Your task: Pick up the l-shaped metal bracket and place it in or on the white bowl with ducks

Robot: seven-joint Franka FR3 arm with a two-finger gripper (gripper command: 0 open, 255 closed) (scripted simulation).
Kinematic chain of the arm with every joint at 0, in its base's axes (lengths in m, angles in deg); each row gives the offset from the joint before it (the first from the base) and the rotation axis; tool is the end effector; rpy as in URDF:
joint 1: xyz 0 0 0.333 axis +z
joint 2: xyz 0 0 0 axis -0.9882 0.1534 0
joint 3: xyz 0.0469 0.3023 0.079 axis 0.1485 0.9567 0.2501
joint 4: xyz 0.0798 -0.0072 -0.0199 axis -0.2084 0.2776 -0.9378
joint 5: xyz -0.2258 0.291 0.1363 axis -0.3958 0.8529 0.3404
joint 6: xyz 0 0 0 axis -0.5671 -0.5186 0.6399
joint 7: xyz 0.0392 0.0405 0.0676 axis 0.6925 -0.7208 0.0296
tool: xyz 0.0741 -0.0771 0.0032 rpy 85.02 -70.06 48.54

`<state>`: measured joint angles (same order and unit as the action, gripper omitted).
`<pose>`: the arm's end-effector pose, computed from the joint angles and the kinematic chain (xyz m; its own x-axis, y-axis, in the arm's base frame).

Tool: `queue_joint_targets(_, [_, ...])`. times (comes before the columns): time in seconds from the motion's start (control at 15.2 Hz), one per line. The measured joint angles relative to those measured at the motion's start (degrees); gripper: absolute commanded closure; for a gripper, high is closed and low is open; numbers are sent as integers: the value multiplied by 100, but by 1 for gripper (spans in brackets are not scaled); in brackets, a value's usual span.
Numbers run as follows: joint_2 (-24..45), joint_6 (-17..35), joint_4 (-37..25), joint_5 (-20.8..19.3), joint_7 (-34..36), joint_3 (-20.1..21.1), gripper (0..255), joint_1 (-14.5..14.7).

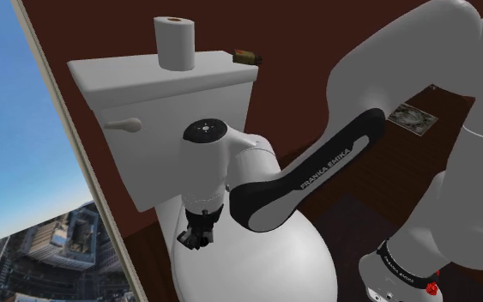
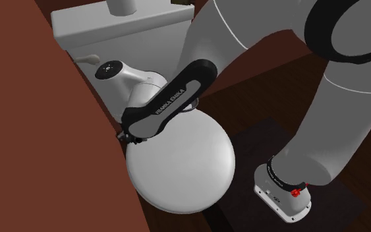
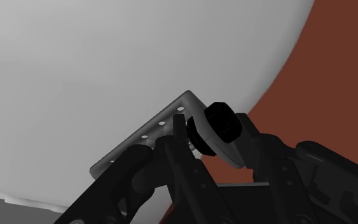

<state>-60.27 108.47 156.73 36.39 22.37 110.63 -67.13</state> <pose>0.3722 0.4205 0.2943 0.9579 0.2854 0.0309 0.2852 -0.9584 0.0097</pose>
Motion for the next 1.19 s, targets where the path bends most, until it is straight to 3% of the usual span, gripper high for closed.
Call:
queue_joint_targets(0.46, [-407,-360,-48,384,-322,129,255,-164])
queue_joint_targets(1.19, [-1189,-142,717,1083,-2223,-340,255,-1188])
